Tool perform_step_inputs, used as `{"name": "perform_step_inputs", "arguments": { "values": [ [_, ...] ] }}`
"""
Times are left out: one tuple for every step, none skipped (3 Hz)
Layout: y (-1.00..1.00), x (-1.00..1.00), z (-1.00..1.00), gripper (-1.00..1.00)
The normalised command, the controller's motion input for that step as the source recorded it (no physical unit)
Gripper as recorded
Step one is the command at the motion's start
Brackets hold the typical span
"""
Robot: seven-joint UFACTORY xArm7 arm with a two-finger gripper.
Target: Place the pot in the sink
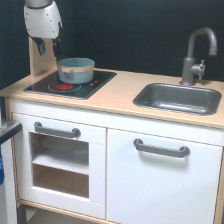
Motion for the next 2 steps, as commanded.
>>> {"name": "perform_step_inputs", "arguments": {
  "values": [
    [0.55, 0.32, -0.41, 1.0],
    [0.52, 0.14, -0.65, 1.0]
  ]
}}
